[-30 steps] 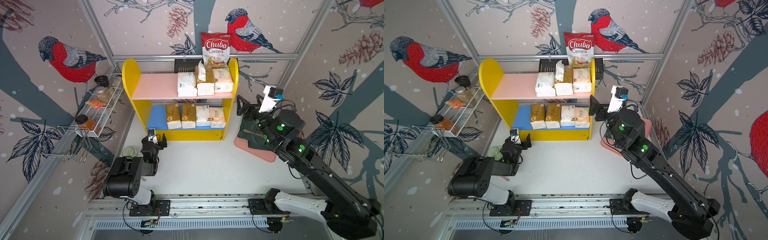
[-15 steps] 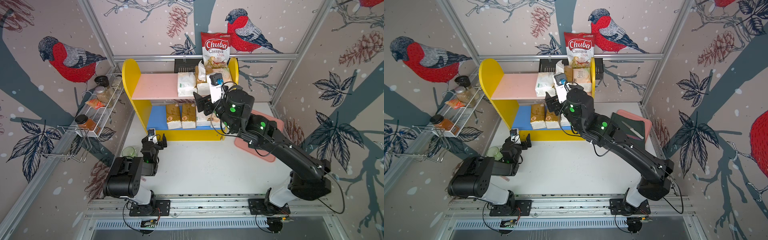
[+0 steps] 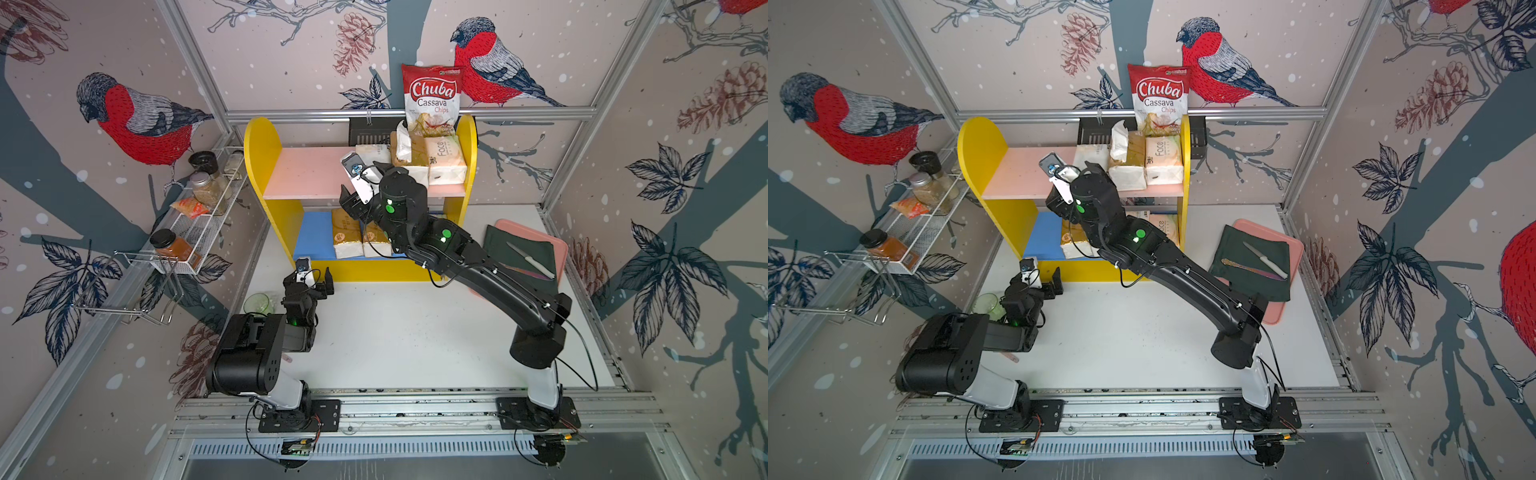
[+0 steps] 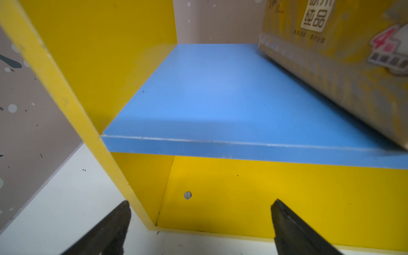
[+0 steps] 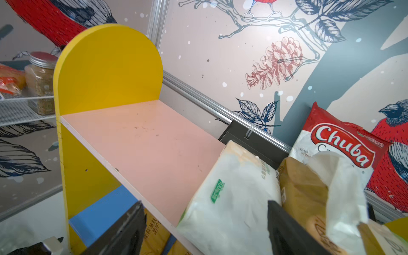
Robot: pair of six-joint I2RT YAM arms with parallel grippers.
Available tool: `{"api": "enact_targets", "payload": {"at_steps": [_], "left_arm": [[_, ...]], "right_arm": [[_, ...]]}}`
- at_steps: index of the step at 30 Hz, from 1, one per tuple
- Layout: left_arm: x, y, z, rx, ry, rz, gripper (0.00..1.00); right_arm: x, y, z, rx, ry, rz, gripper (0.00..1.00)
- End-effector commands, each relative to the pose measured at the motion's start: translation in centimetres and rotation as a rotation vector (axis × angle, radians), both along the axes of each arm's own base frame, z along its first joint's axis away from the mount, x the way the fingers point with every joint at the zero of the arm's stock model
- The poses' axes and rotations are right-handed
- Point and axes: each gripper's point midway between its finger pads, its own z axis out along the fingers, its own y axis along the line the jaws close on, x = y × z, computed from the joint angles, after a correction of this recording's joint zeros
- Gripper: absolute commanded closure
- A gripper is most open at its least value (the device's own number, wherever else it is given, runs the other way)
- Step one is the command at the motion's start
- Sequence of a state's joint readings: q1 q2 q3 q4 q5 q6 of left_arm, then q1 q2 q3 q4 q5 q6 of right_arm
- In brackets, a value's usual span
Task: Remove the tissue boxes from the shelf
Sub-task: Pick up a box of tissues from the shelf.
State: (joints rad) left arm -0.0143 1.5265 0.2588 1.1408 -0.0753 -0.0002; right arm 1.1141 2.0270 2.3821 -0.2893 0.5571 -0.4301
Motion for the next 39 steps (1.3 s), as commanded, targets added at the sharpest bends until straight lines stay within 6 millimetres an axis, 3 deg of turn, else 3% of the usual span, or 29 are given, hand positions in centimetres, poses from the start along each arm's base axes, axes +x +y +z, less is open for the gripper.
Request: {"api": "enact_targets", "payload": {"at_steps": [1, 12, 15, 18, 22, 30, 39], "left_arm": [[0.3, -0.1, 1.4, 0.005, -0.057, -0.005, 0.02], [0.3, -0.1, 1.5, 0.005, -0.059, -0.006, 0.02], [0.3, -0.1, 1.5, 0.005, -0.058, -0.006, 0.02], [0.3, -0.2, 1.5, 0.004, -0.059, -0.006, 0.02], [0.3, -0.1, 1.5, 0.005, -0.059, -0.006, 0.02], [0.3, -0.1, 1.5, 0.005, -0.059, -0.006, 0.02], [0.3, -0.2, 1.5, 0.004, -0.059, -0.007, 0.02]], "right_arm": [[1.5, -0.2, 1.1, -0.006, -0.087, -0.066, 0.16], [5.6, -0.3, -2.8, -0.104, -0.071, -0.165, 0.20], [6.3, -0.8, -3.6, -0.114, -0.047, -0.176, 0.27], [6.3, -0.9, -4.2, -0.117, -0.028, -0.170, 0.41], [6.0, -1.0, -4.7, -0.118, -0.013, -0.156, 0.64], [4.7, -0.8, -4.2, -0.107, -0.019, -0.122, 1.00], [0.7, 0.1, -0.4, -0.075, -0.106, -0.081, 1.00]]}}
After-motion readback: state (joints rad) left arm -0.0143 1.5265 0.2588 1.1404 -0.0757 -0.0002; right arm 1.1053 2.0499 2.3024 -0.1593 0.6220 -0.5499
